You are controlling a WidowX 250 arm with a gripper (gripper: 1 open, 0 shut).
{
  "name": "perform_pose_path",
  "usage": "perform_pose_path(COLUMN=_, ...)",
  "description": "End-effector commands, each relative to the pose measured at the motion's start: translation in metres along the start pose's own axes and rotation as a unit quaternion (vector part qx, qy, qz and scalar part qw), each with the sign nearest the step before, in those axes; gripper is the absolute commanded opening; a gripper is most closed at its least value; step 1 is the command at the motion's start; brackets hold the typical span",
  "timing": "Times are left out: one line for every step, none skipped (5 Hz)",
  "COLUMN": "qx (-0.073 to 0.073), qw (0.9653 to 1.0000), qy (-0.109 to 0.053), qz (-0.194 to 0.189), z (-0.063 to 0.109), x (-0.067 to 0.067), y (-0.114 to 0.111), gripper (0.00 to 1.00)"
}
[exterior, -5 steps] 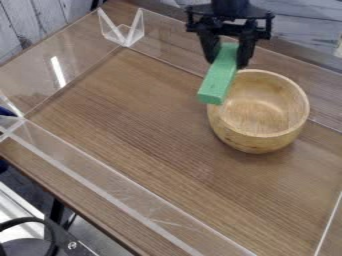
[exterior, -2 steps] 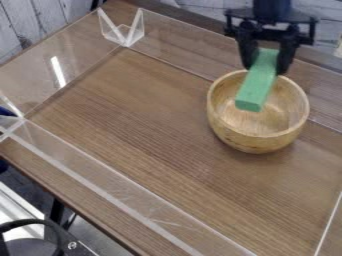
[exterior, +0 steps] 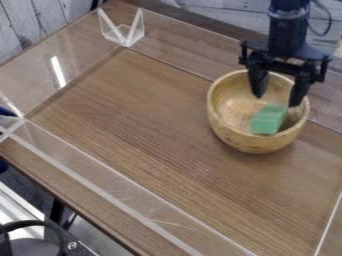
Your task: Put the green block in the brown bowl
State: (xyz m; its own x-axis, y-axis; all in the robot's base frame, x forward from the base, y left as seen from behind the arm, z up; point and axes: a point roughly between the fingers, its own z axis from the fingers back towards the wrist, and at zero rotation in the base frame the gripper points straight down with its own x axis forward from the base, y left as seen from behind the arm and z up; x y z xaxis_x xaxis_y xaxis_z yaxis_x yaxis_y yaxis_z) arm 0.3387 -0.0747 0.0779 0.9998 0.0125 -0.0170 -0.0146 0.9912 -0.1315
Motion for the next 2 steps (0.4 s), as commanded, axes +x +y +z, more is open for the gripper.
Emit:
perform_pose_path(qx=0.010, qw=0.9997, qy=-0.021, qz=-0.007, z=0.0108, x=0.0102, y=-0.0037, gripper=0.00)
perform_pose_path(qx=0.020, qw=0.9997, qy=-0.015, qz=-0.006, z=0.0054, x=0.0160, y=-0.0034, gripper=0.00)
